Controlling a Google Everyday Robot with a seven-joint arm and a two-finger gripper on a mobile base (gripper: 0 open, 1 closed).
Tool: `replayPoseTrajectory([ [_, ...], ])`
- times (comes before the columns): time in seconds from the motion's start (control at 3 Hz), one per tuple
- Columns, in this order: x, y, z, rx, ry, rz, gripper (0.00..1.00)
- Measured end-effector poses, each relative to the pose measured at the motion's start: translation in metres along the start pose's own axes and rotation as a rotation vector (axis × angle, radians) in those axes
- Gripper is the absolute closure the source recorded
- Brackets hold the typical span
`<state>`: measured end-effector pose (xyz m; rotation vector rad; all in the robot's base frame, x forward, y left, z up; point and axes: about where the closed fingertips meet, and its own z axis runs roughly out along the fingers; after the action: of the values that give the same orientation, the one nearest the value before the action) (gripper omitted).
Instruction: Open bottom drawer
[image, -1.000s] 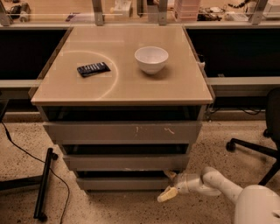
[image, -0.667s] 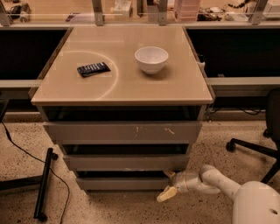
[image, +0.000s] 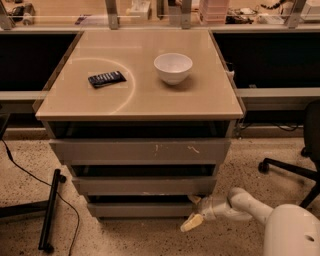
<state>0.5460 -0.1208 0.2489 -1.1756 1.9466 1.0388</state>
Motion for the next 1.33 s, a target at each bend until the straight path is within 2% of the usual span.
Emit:
replayPoseTrajectory([
  [0.67, 0.008, -0.003, 0.003, 0.003, 0.007, 0.019, 0.00],
  [1.33, 0.020, -0.011, 0.008, 0.011, 0.050, 0.035, 0.00],
])
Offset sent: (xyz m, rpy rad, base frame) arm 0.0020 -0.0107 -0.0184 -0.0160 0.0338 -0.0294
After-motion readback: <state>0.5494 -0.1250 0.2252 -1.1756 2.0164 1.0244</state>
